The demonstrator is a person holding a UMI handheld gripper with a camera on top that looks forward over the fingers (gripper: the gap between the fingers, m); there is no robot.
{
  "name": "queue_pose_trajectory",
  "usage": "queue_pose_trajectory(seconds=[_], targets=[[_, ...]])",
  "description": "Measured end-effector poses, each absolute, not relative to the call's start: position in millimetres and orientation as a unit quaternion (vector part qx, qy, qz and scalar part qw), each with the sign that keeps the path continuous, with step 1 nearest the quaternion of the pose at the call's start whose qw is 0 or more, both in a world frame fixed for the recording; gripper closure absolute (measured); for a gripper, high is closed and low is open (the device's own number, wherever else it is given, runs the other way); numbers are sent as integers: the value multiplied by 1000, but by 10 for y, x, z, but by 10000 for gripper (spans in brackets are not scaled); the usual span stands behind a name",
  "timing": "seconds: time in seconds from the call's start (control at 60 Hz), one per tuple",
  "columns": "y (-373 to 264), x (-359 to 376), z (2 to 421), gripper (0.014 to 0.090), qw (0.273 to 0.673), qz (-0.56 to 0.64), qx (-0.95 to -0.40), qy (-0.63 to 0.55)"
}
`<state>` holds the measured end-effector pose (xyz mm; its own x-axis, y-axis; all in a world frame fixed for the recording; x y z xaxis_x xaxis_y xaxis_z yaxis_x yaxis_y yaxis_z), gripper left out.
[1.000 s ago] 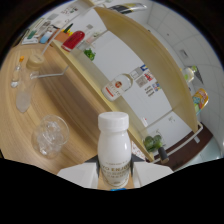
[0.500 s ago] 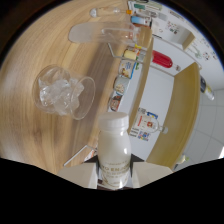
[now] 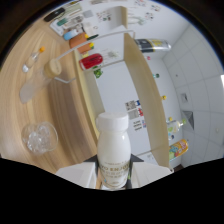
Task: Make me a cup of Mount Fuji.
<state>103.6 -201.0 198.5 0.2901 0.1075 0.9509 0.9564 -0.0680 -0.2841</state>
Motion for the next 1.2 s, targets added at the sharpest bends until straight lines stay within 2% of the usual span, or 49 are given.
queue_pose_trajectory(seconds=[0.133, 0.25, 0.417, 0.683, 0.783, 1.117, 1.2], targets=[[-2100, 951, 2312, 564, 630, -247, -671, -304], [-2089, 1111, 2261, 563, 655, -136, -723, -171], [-2036, 1375, 1614, 564, 620, -23, -784, -30], [-1999, 1477, 709, 565, 557, 29, -830, 18], [-2001, 1456, 564, 566, 547, 33, -836, 12], [-2141, 1460, 510, 536, 537, 16, -844, -5], [-2198, 1502, 516, 449, 523, 3, -852, -2]])
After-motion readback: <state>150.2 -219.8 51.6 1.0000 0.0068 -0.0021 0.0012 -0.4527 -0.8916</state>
